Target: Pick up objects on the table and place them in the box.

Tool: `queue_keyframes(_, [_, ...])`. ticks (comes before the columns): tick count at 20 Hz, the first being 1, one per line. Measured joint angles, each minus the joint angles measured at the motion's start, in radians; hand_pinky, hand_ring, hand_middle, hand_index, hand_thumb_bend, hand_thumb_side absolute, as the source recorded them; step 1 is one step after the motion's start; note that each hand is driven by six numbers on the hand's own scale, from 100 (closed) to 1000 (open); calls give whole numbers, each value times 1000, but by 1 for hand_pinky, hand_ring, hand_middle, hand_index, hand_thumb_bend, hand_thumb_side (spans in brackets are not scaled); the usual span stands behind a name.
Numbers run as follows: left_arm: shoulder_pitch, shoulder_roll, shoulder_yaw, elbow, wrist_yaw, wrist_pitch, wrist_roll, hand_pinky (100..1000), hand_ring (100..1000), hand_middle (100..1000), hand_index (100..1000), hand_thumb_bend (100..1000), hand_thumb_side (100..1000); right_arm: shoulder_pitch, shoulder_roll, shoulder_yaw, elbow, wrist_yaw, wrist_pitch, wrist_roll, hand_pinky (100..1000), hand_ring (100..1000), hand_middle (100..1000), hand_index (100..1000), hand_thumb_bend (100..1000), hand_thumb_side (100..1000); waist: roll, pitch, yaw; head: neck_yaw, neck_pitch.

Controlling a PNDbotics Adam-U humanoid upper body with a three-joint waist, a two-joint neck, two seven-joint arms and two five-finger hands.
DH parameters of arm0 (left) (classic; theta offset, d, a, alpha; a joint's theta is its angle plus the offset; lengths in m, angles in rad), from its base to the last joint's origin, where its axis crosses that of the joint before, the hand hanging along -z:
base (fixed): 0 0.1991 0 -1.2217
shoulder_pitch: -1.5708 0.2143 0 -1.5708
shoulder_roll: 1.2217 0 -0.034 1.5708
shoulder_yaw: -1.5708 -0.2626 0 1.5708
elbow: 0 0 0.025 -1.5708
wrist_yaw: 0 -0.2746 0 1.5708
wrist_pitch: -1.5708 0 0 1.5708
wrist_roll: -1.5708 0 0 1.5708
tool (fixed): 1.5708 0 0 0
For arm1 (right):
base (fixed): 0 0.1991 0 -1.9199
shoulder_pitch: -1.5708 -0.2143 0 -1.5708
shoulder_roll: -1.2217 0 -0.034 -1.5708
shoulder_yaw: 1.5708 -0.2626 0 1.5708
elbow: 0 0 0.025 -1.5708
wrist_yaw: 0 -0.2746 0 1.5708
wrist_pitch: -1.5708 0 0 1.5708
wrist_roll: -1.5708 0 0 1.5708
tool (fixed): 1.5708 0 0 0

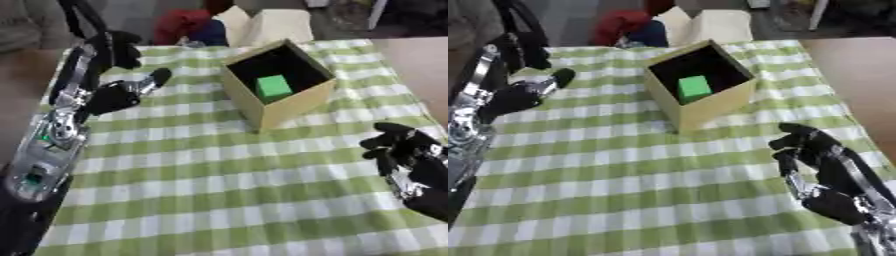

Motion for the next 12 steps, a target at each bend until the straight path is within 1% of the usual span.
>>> queue_keyframes(5, [84, -62, 30, -16, 2, -45, 27, 665, 569, 527, 711, 624, 312, 12, 0, -6, 0, 5, 0, -4, 704, 772, 621, 868, 100, 266, 0, -8, 16, -8, 11])
queue_keyframes(8, [116, -88, 33, -16, 3, -64, 26, 665, 567, 525, 710, 619, 316, 13, 0, -6, 0, 6, -1, -6, 703, 772, 621, 868, 100, 267, -1, -10, 22, -12, 18])
queue_keyframes(12, [140, -105, 36, -15, 8, -78, 24, 664, 564, 522, 709, 612, 322, 13, 0, -6, 0, 12, -1, -9, 703, 772, 621, 868, 100, 268, -4, -10, 24, -15, 18])
